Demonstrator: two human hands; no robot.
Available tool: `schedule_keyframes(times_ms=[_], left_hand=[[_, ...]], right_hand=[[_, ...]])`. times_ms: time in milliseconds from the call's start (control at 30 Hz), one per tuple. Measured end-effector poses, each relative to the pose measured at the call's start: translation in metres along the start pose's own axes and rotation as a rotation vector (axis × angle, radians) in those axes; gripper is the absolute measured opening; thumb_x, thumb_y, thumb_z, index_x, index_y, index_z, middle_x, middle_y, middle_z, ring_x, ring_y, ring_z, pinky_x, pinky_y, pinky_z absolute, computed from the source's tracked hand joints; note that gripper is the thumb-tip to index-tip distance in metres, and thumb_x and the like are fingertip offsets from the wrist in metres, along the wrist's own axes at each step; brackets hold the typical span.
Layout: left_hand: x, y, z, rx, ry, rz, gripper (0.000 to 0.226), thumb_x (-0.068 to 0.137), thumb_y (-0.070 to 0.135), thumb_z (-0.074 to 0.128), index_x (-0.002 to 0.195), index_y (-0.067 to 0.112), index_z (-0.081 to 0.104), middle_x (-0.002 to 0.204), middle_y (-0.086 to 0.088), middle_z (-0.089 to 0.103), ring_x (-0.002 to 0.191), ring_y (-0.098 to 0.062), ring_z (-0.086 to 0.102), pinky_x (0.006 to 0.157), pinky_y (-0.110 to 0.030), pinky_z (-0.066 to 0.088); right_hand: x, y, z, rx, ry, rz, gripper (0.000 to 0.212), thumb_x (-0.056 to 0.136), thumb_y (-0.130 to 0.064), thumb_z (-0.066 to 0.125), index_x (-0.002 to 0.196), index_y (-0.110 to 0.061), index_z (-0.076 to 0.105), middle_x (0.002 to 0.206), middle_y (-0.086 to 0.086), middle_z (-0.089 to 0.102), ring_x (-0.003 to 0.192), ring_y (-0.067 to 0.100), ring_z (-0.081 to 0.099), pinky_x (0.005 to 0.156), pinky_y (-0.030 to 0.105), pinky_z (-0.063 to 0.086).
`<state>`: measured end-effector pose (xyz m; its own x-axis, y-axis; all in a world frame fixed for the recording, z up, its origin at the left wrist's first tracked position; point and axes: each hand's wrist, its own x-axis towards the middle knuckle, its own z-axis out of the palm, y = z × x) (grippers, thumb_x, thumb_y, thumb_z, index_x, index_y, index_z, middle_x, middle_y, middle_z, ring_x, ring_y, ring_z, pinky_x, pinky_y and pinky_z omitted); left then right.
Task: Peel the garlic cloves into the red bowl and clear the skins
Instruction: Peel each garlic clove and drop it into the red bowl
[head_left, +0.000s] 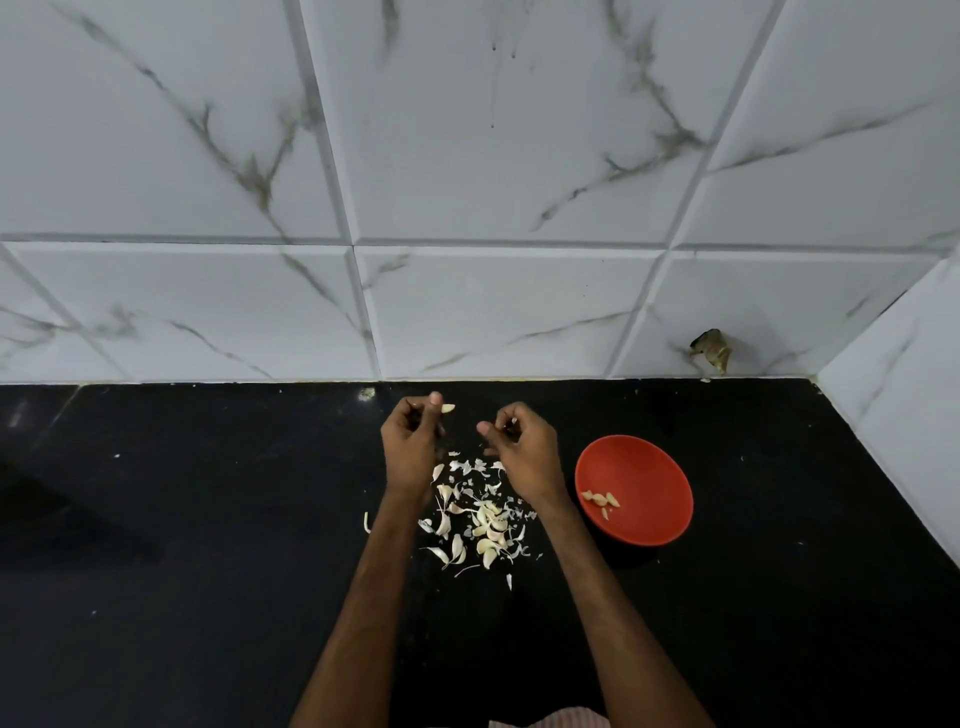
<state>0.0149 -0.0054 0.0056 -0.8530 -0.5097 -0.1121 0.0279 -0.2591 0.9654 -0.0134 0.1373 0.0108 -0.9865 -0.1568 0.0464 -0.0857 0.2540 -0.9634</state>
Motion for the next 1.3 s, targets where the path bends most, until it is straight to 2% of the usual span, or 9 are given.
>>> schedule_keyframes(times_ms=[167,300,467,600,733,833,1033,1200,1300], left_hand=[[-0.003,-0.009,0.001,-0.008,0.02,-0.028,0.012,0.096,0.016,0.067,0.098,0.004,0.065,0.069,0.003,0.058,0.054,-0.004,0.05,0.042,-0.02,0.038],[-0.004,-0.013,-0.003,-0.045,0.016,-0.029,0.008,0.092,0.005,0.07,0.097,0.009,0.065,0.079,-0.001,0.066,0.057,-0.004,0.055,0.044,-0.02,0.042],[-0.006,-0.02,-0.001,0.032,-0.019,-0.031,0.017,0.083,0.002,0.078,0.09,0.011,0.066,0.08,-0.002,0.072,0.069,-0.009,0.066,0.049,-0.02,0.047],[-0.012,-0.028,0.011,0.127,-0.07,-0.006,0.022,0.077,0.001,0.083,0.087,0.009,0.066,0.084,-0.015,0.073,0.074,-0.019,0.071,0.061,-0.025,0.055],[-0.024,-0.039,0.045,0.284,-0.198,0.037,0.02,0.078,-0.003,0.08,0.088,0.008,0.067,0.082,-0.011,0.076,0.081,-0.019,0.075,0.076,-0.027,0.059],[-0.034,-0.049,0.073,0.373,-0.268,0.076,0.022,0.079,-0.006,0.078,0.086,0.012,0.067,0.076,0.003,0.074,0.073,-0.004,0.072,0.07,-0.017,0.054],[-0.049,-0.067,0.114,0.544,-0.44,0.132,0.028,0.075,-0.001,0.083,0.078,0.022,0.068,0.07,0.011,0.071,0.067,0.002,0.065,0.066,-0.014,0.051],[-0.056,-0.076,0.12,0.603,-0.527,0.203,0.039,0.076,0.001,0.082,0.078,0.038,0.071,0.077,0.023,0.073,0.071,0.006,0.067,0.069,-0.009,0.047],[-0.054,-0.073,0.114,0.545,-0.448,0.198,0.026,0.079,0.005,0.081,0.084,0.031,0.076,0.08,0.014,0.076,0.075,-0.003,0.071,0.072,-0.017,0.053]], right_hand=[[-0.003,0.017,0.0,-0.34,-0.249,0.067,0.036,0.094,-0.012,0.069,0.129,-0.007,0.064,0.123,0.006,0.068,0.114,0.017,0.065,0.1,0.033,0.052],[-0.003,0.02,-0.001,-0.359,-0.092,-0.018,0.017,0.093,-0.009,0.07,0.109,-0.008,0.076,0.103,0.003,0.077,0.092,0.008,0.071,0.09,0.034,0.058],[-0.006,0.023,0.003,-0.152,0.001,0.074,0.041,0.086,0.016,0.063,0.119,-0.007,0.069,0.115,0.005,0.073,0.104,0.012,0.071,0.088,0.024,0.058],[-0.007,0.023,0.0,0.402,-0.045,0.339,0.024,0.104,-0.012,0.053,0.124,-0.011,0.067,0.121,0.004,0.073,0.114,0.014,0.067,0.097,0.029,0.053],[-0.007,0.022,-0.024,0.908,0.021,0.539,0.036,0.108,-0.027,0.04,0.125,-0.005,0.063,0.117,0.008,0.073,0.091,0.011,0.074,0.082,0.027,0.056],[-0.013,0.025,-0.046,1.003,0.093,0.579,0.034,0.109,-0.018,0.039,0.13,-0.001,0.059,0.114,0.009,0.071,0.082,0.011,0.072,0.082,0.028,0.056],[-0.03,0.044,-0.088,1.155,0.221,0.637,0.043,0.109,-0.025,0.035,0.14,0.0,0.052,0.134,0.018,0.061,0.119,0.027,0.059,0.103,0.034,0.045],[-0.035,0.052,-0.109,1.127,0.217,0.628,0.048,0.11,-0.027,0.033,0.143,0.003,0.048,0.138,0.019,0.057,0.077,0.012,0.066,0.083,0.026,0.05],[-0.035,0.051,-0.114,1.033,0.089,0.598,0.041,0.109,-0.021,0.035,0.141,0.0,0.051,0.14,0.016,0.059,0.103,0.017,0.069,0.097,0.03,0.051]])
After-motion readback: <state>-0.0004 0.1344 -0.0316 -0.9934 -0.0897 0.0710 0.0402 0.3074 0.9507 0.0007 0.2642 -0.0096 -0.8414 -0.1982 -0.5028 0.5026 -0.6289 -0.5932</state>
